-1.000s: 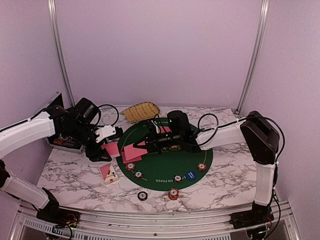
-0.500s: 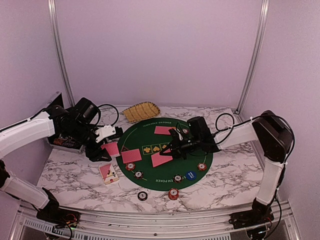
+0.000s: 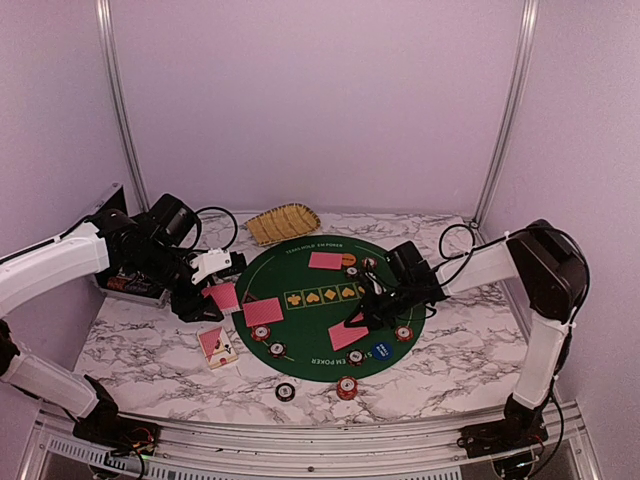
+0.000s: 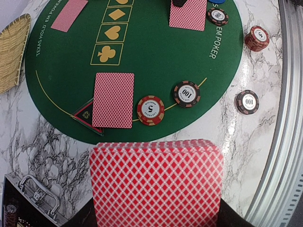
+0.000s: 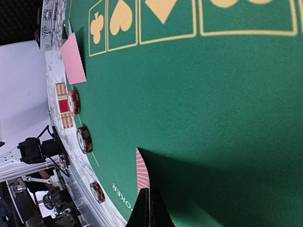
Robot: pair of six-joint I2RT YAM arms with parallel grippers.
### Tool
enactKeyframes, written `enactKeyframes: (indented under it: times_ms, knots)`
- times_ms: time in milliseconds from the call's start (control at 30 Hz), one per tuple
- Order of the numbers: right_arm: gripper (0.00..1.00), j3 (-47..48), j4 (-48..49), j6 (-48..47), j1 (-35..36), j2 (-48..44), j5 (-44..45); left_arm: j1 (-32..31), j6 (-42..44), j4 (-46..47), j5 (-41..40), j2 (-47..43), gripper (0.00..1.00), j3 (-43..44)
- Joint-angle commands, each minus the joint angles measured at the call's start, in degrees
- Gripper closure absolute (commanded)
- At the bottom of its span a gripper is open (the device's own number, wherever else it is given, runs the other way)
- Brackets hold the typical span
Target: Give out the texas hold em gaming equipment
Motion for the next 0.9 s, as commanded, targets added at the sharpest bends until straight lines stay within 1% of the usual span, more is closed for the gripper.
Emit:
enactKeyframes:
  times_ms: [0, 167, 233, 300, 667, 867]
  knots:
    - [1.00, 2.7, -5.9, -5.1, -0.4, -0.2, 3.6, 0.3, -0.3, -0.7, 1.1, -0.5, 1.00, 2.0]
    - [1.00, 4.4, -10.1, -8.0, -0.6, -0.2, 6.8, 0.3, 0.0, -0.8, 1.1, -0.7, 1.00, 1.8]
    - [0.96, 4.8, -11.2, -8.9, -0.5, -0.5, 7.8, 0.3, 0.0, -0.8, 1.1, -0.6, 1.00, 1.7]
    - [0.90, 5.3, -12.5, -9.6, -0.5, -0.6, 9.0, 0.3, 0.1, -0.8, 1.2, -0.6, 1.00, 1.8]
    - [0.81, 6.3, -15.9, -12.2, -0.5, -0.8, 11.3, 0.3, 0.2, -1.0, 1.3, -0.8, 1.00, 1.5]
    - [0.67, 7.3, -18.5, -13.3, -0.6, -2.3, 13.4, 0.3, 0.3, -1.5, 2.2, -0.8, 1.00, 1.7]
